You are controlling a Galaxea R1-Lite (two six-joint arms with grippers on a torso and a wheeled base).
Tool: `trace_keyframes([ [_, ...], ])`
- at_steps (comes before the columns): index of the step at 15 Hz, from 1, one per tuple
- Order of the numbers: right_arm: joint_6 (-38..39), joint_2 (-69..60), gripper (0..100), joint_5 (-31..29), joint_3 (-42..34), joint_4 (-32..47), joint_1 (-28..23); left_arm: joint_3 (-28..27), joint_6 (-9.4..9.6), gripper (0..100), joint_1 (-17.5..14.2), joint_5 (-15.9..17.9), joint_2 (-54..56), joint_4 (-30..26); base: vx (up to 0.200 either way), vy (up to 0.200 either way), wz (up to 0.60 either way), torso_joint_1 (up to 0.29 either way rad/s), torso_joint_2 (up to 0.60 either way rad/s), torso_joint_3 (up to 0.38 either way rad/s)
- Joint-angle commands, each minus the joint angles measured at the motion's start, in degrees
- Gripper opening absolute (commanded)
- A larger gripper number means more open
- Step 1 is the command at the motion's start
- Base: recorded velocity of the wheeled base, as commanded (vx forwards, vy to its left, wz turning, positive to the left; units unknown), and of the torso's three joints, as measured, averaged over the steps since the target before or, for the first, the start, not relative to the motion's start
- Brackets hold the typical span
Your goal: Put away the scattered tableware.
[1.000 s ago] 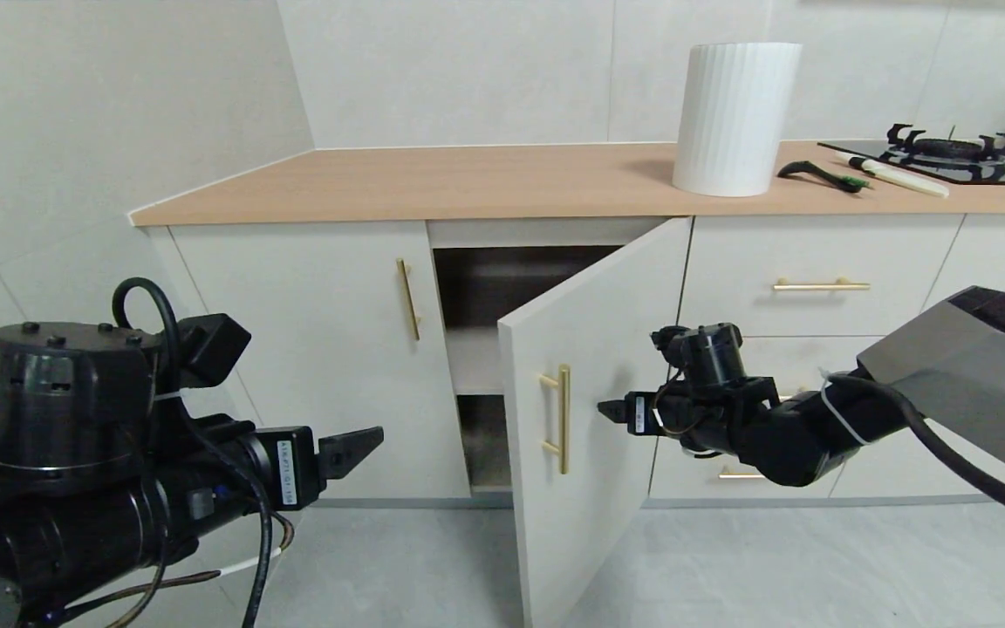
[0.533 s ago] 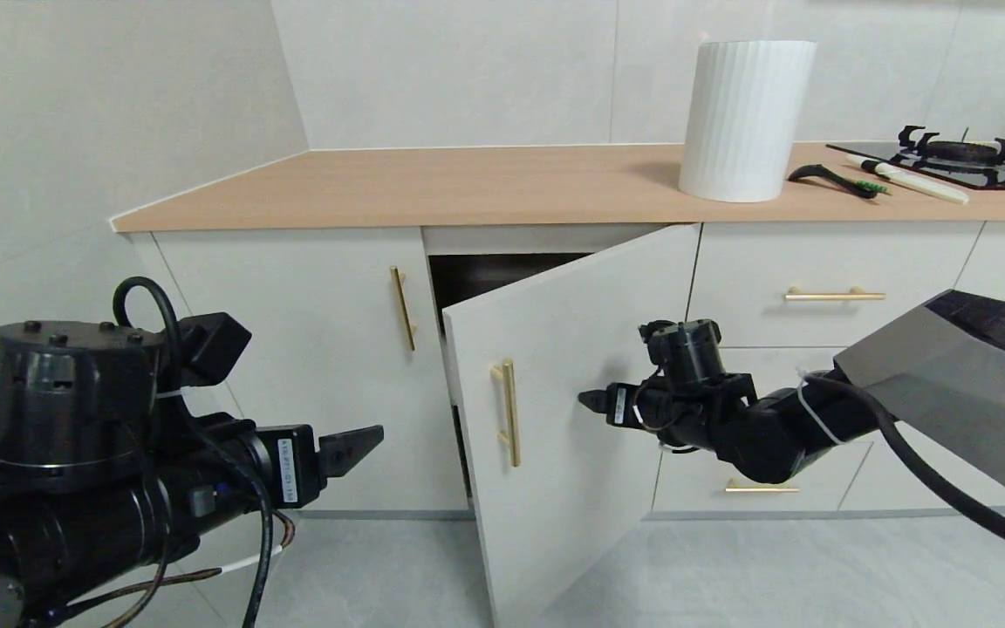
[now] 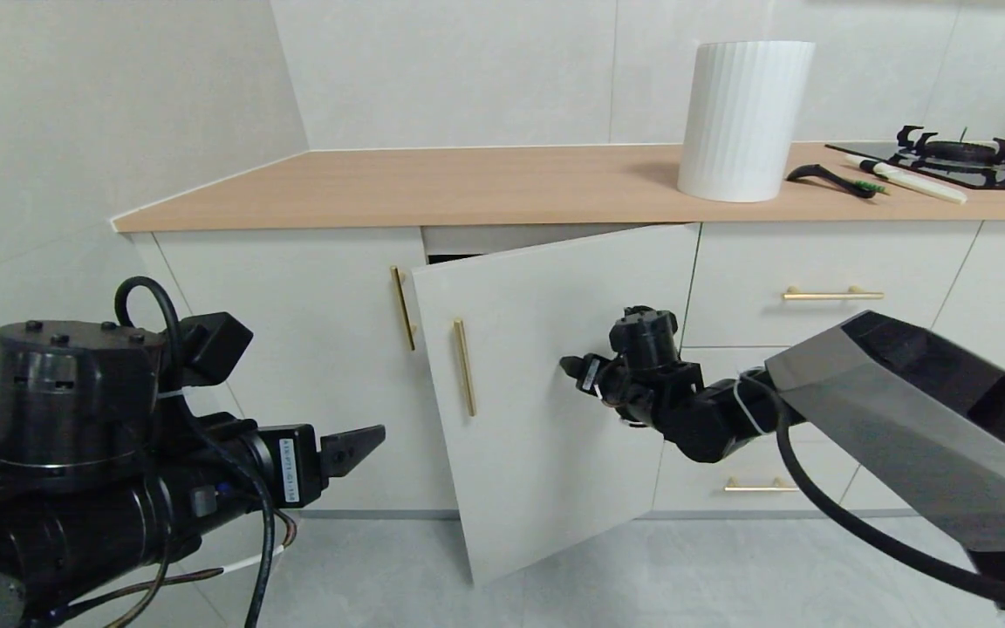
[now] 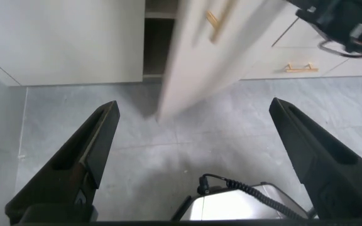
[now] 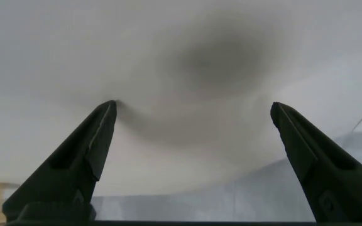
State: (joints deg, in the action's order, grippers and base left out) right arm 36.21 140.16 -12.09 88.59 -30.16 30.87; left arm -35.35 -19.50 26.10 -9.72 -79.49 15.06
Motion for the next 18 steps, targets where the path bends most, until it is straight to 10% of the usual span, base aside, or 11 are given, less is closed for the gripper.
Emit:
trace_keyframes([
  [1, 0.8, 5.2, 100, -1.6, 4.3, 0.1, -0.4, 0.0, -0.01, 100, 0.0, 0.0, -0.7, 0.1, 0.000, 0.000, 0.00, 0.000, 0.00, 0.000],
  [18, 4.0, 14.1, 100, -9.2, 21.2, 4.0, -5.9, 0.1, -0.09, 100, 0.0, 0.0, -0.7, 0.1, 0.000, 0.000, 0.00, 0.000, 0.00, 0.000],
])
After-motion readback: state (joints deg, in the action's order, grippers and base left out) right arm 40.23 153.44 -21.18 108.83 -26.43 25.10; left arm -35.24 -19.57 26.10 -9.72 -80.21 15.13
